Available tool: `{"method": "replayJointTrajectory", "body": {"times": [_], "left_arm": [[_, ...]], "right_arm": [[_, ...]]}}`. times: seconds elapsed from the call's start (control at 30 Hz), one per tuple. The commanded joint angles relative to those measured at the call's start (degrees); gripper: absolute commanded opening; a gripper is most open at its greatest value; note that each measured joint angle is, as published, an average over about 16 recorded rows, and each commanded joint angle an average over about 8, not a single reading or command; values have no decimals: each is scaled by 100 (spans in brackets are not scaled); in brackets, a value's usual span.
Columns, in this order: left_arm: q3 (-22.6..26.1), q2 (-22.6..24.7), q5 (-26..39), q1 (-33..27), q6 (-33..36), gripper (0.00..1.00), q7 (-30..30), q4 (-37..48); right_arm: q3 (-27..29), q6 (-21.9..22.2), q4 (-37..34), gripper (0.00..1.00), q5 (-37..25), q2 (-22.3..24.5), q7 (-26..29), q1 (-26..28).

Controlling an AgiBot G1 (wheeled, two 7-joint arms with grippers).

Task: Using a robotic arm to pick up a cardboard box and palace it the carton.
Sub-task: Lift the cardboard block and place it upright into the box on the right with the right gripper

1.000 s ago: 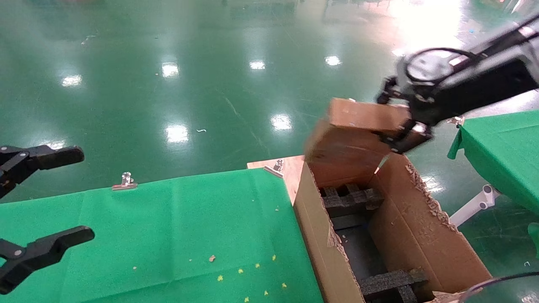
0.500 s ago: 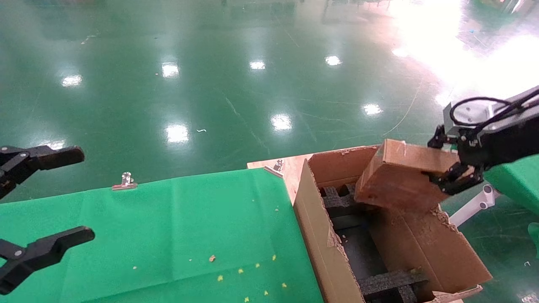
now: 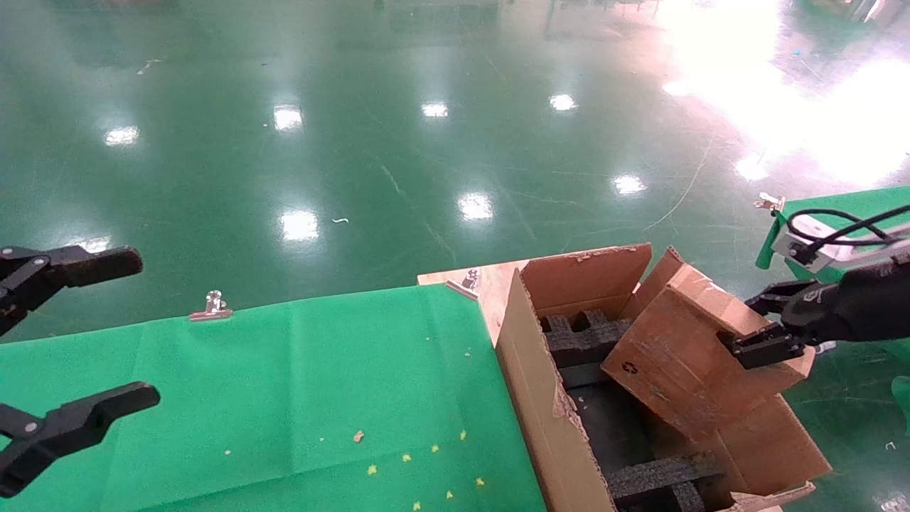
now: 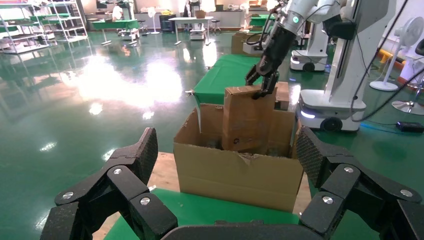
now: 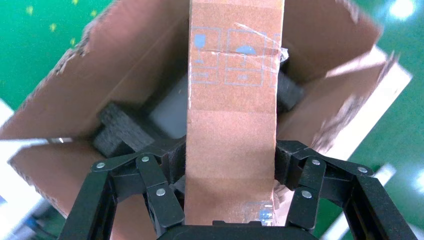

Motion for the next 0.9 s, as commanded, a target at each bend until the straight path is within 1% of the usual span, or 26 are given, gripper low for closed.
{"method": "replayJointTrajectory", "body": {"times": [0.03, 0.13, 0.27, 0.43, 0.57, 0.7, 0.9], "left_arm": [[0, 0, 0, 0, 0, 100, 0, 0], [0, 0, 0, 0, -1, 100, 0, 0], [-1, -1, -1, 1, -2, 100, 0, 1], [-1, -1, -1, 1, -1, 100, 0, 1], [-1, -1, -1, 1, -1, 100, 0, 1], [-1, -1, -1, 1, -2, 100, 0, 1], [-1, -1, -1, 1, -2, 100, 0, 1]], "right_arm": [[44, 88, -169, 0, 133, 69, 171, -182], [146, 179, -312, 0, 343, 150, 316, -334], [221, 228, -390, 0, 501, 201, 377, -433], [194, 203, -340, 0, 436, 171, 346, -383], [159, 270, -363, 0, 377, 87, 471, -394], [94, 457, -464, 0, 297, -91, 878, -478], [-85, 817, -673, 0, 49, -417, 1854, -613]]}}
